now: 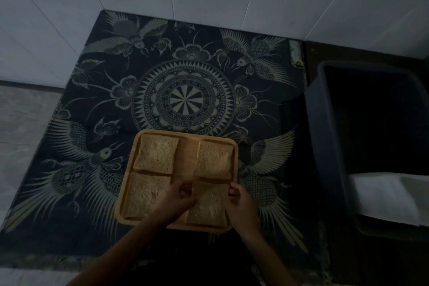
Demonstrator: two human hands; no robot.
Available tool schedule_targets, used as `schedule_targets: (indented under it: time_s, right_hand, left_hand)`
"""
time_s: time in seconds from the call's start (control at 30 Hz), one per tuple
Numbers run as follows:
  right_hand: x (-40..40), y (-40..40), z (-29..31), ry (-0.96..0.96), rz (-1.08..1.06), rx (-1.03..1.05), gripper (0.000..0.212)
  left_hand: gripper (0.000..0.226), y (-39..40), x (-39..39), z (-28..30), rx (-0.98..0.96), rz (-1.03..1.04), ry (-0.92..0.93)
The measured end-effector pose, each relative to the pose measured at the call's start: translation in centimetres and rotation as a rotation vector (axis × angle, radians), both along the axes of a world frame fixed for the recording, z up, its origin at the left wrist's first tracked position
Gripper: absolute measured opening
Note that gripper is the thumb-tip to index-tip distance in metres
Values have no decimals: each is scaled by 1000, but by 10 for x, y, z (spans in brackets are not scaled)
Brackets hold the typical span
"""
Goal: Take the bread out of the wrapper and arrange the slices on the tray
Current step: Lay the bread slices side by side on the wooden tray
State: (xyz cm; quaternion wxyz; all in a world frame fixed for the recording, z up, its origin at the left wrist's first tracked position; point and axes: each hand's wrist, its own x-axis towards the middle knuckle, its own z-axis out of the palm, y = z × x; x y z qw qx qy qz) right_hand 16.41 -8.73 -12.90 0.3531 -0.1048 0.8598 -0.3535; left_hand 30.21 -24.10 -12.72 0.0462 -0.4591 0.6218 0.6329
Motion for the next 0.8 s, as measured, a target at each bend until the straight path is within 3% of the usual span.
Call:
schedule_targets:
  time_s: [0.43, 0.63, 0.8]
  right_hand:
    - [2, 5, 4, -21, -9, -43, 44]
    - [-10, -1, 7, 46, 4, -64, 42]
    - [-27, -19, 6, 83, 69, -85, 51]
  left_hand:
    - [40, 4, 3, -2, 83, 41, 31]
    - [42, -17, -13, 10, -184, -9, -65]
    - [58, -32, -31, 18, -199, -48, -69]
